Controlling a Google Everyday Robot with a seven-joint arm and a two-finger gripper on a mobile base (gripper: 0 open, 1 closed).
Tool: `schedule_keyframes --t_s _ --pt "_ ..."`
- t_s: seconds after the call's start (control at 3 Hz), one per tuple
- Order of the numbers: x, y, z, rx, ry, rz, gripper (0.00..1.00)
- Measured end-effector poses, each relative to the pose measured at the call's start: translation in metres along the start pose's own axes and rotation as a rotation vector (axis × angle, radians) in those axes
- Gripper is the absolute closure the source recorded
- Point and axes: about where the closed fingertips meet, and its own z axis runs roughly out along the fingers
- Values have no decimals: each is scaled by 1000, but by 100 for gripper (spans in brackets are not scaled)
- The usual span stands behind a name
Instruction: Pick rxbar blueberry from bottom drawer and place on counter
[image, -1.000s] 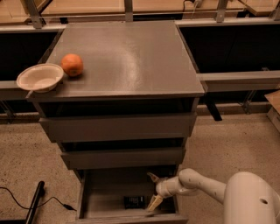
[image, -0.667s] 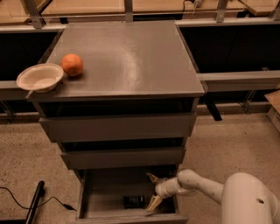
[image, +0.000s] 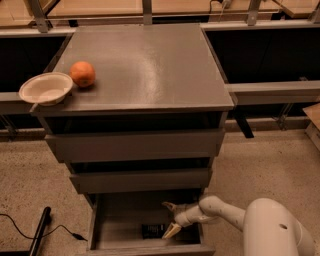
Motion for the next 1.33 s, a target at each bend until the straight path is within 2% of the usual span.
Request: schedule_keyframes --t_s 0.33,1.0,1.33 --pt "7 0 10 -10 -16 9 29" --pt "24 9 35 -47 -59 55 29" --pt "25 15 50 -77 -37 75 28"
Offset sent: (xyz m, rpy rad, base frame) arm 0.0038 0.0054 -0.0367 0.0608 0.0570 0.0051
